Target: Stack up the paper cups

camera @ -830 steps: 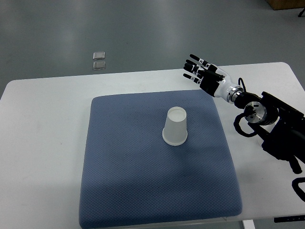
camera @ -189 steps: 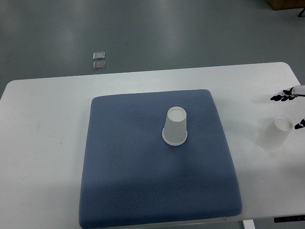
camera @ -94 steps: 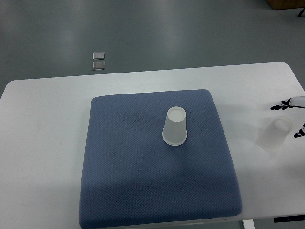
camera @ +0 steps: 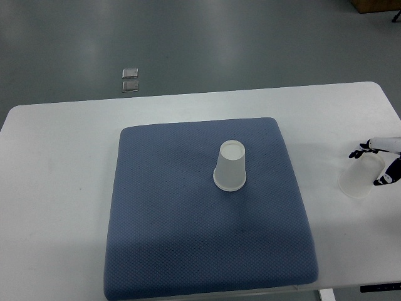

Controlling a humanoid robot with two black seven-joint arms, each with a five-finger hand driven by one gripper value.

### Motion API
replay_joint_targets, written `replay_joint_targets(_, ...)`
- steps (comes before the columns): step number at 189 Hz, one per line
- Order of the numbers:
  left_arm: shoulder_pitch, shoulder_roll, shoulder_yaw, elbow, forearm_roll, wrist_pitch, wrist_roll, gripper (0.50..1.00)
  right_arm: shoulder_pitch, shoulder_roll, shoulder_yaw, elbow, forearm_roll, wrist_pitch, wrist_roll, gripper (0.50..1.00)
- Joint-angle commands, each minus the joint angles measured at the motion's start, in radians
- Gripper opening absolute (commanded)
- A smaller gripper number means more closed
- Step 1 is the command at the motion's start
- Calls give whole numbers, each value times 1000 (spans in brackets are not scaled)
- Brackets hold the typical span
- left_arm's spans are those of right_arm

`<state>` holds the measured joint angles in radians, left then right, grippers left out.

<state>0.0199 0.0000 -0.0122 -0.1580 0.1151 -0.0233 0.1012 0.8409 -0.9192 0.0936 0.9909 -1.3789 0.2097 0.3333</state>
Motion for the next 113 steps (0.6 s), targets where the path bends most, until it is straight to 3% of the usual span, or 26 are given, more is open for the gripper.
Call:
replay_joint_targets(1,0,0,0,0,0,0,0,1000,0,0,-6,0,-3,-7,1,756)
replay_joint_targets(27,0,0,0,0,0,0,0,1000,1,0,-6,0,-3,-9,1,695)
replay_joint_targets(113,0,0,0,0,0,0,0,1000,52,-1,11,2,20,5,13,684)
